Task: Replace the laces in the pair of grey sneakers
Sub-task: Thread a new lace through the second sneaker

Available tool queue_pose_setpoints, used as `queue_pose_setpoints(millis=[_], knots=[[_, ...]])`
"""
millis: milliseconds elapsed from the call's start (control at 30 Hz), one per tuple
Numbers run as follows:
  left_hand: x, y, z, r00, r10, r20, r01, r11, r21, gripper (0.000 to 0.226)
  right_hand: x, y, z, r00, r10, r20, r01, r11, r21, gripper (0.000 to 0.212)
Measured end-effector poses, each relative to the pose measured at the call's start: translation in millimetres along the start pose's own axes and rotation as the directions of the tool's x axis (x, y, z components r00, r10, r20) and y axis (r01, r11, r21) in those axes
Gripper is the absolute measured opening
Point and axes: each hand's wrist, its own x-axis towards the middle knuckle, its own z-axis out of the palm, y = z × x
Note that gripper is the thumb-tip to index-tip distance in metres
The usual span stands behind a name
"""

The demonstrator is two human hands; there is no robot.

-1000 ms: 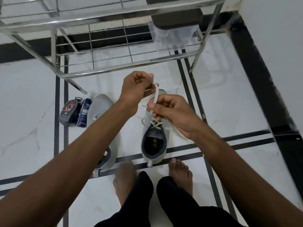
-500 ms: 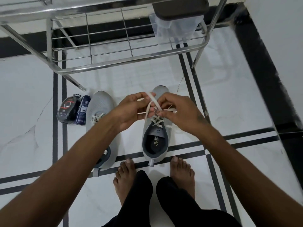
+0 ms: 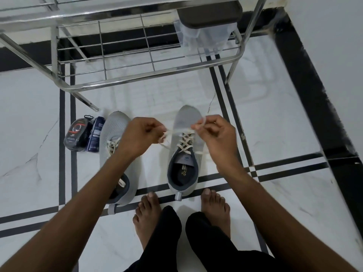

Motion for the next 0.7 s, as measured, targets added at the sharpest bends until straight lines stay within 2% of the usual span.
queue_pose_setpoints(millis=[33, 100, 167, 233, 267, 333, 400, 433, 467, 533, 567, 633, 700], knots=[[-2, -10, -10, 0.996, 0.024, -0.086, -0.007, 0.983, 0.185, 0.012, -1, 7, -9, 0.998, 0.046, -0.039, -0.045, 0.999, 0.023, 0.015], [-8, -31, -33, 0.961, 0.123, -0.249, 0.013, 0.875, 0.485, 0.015, 1, 24, -34, 0.967, 0.178, -0.182, -0.181, 0.984, 0.000, 0.015], [-17, -51, -56, 0.905, 0.211, -0.369, 0.073, 0.778, 0.624, 0.016, 1, 45, -64, 0.868, 0.321, -0.378, -0.360, 0.932, -0.035, 0.015], [-25, -68, -71, 0.889, 0.181, -0.421, 0.191, 0.688, 0.700, 0.015, -2, 64, -89, 0.757, 0.443, -0.480, -0.518, 0.855, -0.029, 0.019], [-28, -73, -75, 0.898, 0.119, -0.424, 0.253, 0.648, 0.719, 0.015, -4, 72, -96, 0.737, 0.493, -0.462, -0.572, 0.819, -0.039, 0.020], [-30, -75, -74, 0.924, -0.007, -0.382, 0.321, 0.556, 0.767, 0.030, -8, 79, -92, 0.754, 0.540, -0.374, -0.619, 0.774, -0.130, 0.021], [-27, -67, -61, 0.944, 0.003, -0.331, 0.284, 0.504, 0.816, 0.047, -8, 74, -73, 0.772, 0.547, -0.324, -0.632, 0.717, -0.295, 0.039], [-25, -60, -52, 0.946, 0.055, -0.318, 0.248, 0.507, 0.826, 0.049, -9, 69, -62, 0.800, 0.505, -0.323, -0.599, 0.685, -0.415, 0.058], [-22, -51, -42, 0.944, 0.117, -0.309, 0.205, 0.529, 0.824, 0.048, -10, 61, -52, 0.860, 0.396, -0.322, -0.510, 0.682, -0.523, 0.072], [-15, -35, -19, 0.950, 0.216, -0.224, 0.061, 0.576, 0.815, 0.047, -14, 47, -34, 0.975, 0.076, -0.209, -0.196, 0.740, -0.644, 0.078], [-13, -29, -4, 0.962, 0.243, -0.126, -0.037, 0.570, 0.821, 0.050, -16, 43, -28, 0.995, -0.008, -0.104, -0.061, 0.767, -0.639, 0.074], [-9, -24, 26, 0.969, 0.221, 0.111, -0.217, 0.542, 0.812, 0.058, -17, 37, -15, 0.995, 0.039, 0.094, 0.027, 0.792, -0.610, 0.059], [-7, -26, 50, 0.938, 0.183, 0.295, -0.347, 0.549, 0.760, 0.055, -15, 37, -9, 0.974, 0.157, 0.164, -0.016, 0.768, -0.641, 0.048]])
